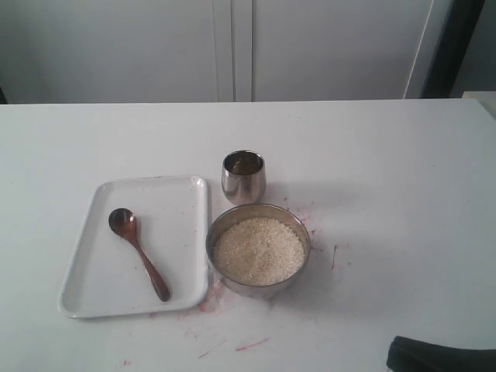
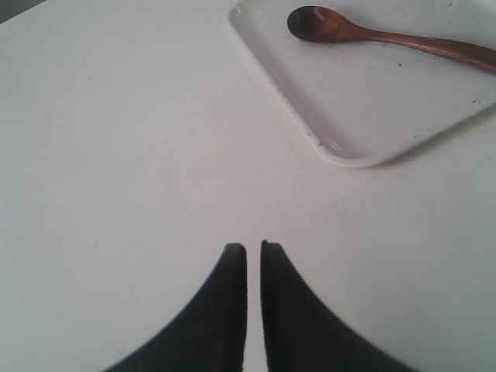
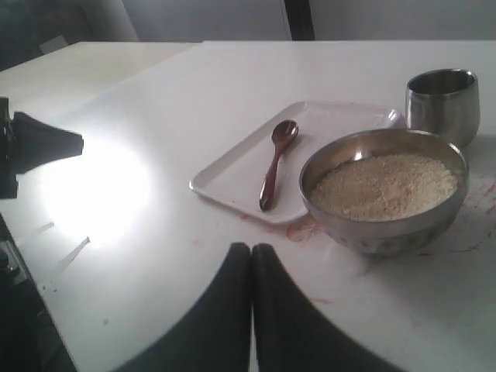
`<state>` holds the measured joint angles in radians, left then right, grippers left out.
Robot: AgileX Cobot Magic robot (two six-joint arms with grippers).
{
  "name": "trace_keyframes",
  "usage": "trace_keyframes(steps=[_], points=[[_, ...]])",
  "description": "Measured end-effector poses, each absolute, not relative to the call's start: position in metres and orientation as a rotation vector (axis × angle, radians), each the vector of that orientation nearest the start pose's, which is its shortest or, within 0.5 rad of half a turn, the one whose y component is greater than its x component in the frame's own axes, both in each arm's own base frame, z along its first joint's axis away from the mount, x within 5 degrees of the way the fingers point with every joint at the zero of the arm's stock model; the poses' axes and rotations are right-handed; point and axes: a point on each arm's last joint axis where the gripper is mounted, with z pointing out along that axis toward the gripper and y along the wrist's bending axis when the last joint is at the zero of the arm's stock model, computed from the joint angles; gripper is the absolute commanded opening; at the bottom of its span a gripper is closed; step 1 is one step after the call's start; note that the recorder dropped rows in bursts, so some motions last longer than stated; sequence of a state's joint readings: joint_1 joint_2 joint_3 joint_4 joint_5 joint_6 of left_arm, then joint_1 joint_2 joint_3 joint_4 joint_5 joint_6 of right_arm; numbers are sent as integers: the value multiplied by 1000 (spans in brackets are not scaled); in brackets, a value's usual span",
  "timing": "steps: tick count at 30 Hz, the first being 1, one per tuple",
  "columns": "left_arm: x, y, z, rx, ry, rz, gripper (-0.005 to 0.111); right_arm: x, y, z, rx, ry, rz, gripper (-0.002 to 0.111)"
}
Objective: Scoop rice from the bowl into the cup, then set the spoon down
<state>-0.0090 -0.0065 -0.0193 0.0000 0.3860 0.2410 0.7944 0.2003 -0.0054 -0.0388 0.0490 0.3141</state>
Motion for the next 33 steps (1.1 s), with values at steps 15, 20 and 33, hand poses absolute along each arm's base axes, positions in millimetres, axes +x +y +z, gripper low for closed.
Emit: trace_keyframes(steps=[15, 20, 33], points=[[52, 0, 185, 230, 1832, 162, 14, 49, 29, 210, -197, 1558, 635, 0], [52, 0, 185, 230, 1832, 162, 14, 52, 23, 210, -110, 1557, 548, 0], [52, 0, 185, 230, 1832, 162, 14, 56, 6, 210, 129, 1538, 305, 0]])
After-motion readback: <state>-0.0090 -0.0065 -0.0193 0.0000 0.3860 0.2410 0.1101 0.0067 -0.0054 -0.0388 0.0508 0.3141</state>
